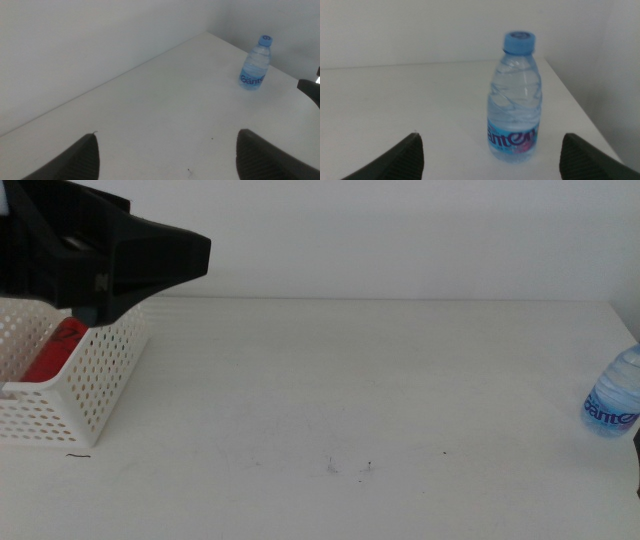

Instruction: Use arms to grab the bottles and put them into the dustbin to the left of the table.

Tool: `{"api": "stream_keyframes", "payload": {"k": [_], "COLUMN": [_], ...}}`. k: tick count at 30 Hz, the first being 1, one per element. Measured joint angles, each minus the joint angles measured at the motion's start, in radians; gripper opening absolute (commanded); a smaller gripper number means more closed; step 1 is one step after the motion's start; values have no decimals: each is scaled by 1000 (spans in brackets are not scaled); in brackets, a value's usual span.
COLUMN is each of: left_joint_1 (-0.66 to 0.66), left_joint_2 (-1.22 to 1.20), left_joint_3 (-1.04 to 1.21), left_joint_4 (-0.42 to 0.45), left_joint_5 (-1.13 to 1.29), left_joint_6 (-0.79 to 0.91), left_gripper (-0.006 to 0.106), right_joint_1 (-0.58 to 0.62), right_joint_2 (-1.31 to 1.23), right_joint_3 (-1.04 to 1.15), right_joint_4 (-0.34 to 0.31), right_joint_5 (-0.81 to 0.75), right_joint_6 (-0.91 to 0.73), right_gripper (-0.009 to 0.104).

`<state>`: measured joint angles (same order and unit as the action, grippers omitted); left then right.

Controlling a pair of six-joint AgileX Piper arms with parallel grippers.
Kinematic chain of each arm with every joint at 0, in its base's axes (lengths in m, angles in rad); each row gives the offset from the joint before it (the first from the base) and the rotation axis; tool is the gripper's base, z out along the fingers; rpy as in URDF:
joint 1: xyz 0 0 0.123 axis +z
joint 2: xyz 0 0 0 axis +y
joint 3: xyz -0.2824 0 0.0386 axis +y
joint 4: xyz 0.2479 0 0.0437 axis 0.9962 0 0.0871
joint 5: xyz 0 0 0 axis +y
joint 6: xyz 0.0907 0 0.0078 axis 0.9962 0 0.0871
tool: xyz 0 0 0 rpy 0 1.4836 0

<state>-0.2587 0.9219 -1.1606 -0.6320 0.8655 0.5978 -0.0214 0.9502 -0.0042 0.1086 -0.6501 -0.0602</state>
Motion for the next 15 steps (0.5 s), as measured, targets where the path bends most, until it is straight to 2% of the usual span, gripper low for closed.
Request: {"api": "stream_keyframes", "payload": {"k": [10,15], "left_joint_1": [0,0], "left_joint_2": [0,0], "left_joint_3": [0,0], "left_joint_4": [0,0], "left_joint_5": [-9,-9], "left_joint_6": [0,0], "left_gripper": [94,94], "right_joint_1": [0,0], "right_joint_2": [307,404], "right_joint_3": [0,0], "right_joint_4": [21,21], "right_joint_5": [-266,-369], "right_joint_6": [140,150], "right_gripper": [71,71]}}
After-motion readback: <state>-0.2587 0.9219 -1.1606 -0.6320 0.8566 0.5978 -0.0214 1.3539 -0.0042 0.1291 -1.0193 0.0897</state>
